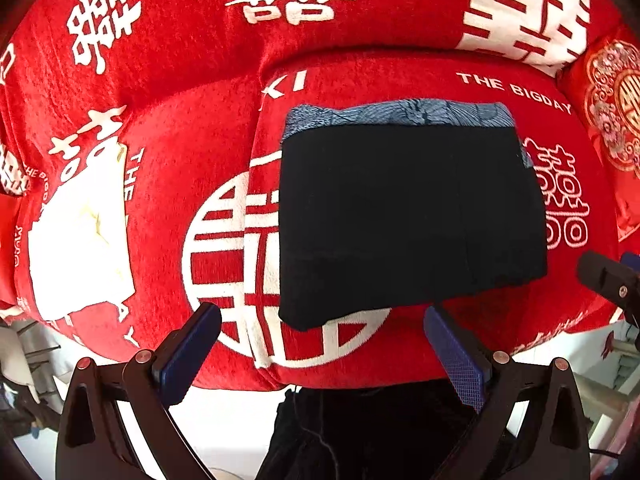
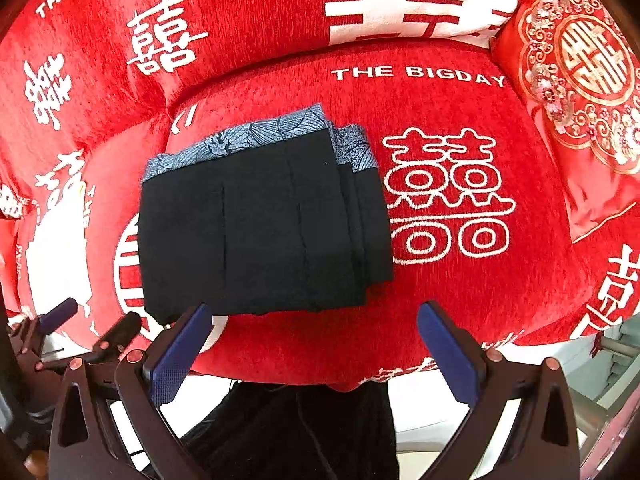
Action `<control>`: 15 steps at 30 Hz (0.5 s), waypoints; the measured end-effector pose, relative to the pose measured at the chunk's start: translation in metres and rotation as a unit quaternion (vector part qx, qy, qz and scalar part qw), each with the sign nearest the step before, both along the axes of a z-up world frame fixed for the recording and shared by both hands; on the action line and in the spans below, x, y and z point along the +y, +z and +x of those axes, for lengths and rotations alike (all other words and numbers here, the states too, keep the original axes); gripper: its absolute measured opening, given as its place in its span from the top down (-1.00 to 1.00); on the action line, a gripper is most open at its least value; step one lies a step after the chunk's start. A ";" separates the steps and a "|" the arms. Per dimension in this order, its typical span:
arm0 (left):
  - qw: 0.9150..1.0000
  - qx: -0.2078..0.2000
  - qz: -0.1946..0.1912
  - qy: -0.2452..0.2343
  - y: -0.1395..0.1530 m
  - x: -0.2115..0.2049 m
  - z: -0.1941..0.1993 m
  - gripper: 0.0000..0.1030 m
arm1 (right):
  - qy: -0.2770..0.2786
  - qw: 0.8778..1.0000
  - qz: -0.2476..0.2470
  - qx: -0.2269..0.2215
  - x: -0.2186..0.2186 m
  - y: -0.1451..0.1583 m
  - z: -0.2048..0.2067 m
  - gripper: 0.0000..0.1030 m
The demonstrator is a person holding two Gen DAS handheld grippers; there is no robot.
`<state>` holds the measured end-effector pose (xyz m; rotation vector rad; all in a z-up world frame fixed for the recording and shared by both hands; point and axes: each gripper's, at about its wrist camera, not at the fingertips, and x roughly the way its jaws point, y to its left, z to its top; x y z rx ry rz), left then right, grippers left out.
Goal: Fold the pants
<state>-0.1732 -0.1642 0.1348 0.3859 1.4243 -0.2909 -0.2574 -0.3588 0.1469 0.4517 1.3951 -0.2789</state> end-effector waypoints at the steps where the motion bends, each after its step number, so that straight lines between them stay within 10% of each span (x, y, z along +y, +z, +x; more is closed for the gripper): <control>1: 1.000 0.001 -0.001 0.000 0.001 -0.001 -0.001 -0.97 | 0.001 1.000 -0.001 0.001 0.000 0.001 0.000 -0.99; 15: 1.000 0.004 -0.002 -0.005 0.010 0.002 -0.004 -0.97 | 0.034 0.999 -0.032 0.013 0.018 0.013 0.010 -0.99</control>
